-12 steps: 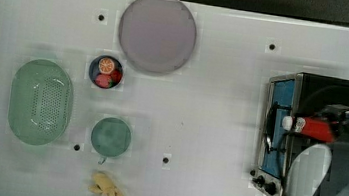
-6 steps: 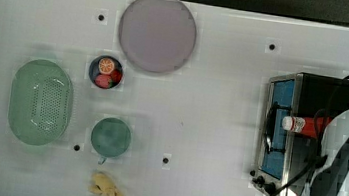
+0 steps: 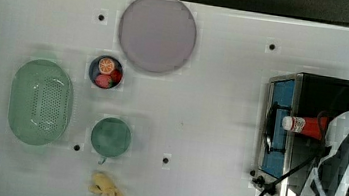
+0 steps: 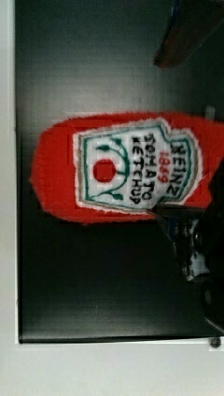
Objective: Pick Ketchup from oven and place it on table.
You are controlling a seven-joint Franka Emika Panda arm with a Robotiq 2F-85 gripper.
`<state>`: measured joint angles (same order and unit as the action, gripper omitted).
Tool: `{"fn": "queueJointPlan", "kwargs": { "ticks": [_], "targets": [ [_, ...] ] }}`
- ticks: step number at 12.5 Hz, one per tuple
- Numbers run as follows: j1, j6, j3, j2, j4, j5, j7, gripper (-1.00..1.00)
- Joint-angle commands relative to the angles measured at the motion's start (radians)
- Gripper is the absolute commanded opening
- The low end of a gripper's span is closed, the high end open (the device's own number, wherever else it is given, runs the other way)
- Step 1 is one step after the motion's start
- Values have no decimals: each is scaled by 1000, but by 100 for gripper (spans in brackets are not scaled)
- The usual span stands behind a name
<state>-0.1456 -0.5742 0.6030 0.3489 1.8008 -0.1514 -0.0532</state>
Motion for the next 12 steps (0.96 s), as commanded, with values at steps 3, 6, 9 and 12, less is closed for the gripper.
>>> {"fn": "queueJointPlan", "kwargs": {
  "ticks": [3, 6, 9, 12],
  "targets": [
    [-2, -41, 11, 63, -24, -85, -6, 100],
    [-4, -56, 10, 75, -23, -84, -6, 92],
    [-5, -55, 10, 76, -23, -84, -6, 27],
    [-5, -53, 17, 71, -28, -84, -6, 27]
  ]
}}
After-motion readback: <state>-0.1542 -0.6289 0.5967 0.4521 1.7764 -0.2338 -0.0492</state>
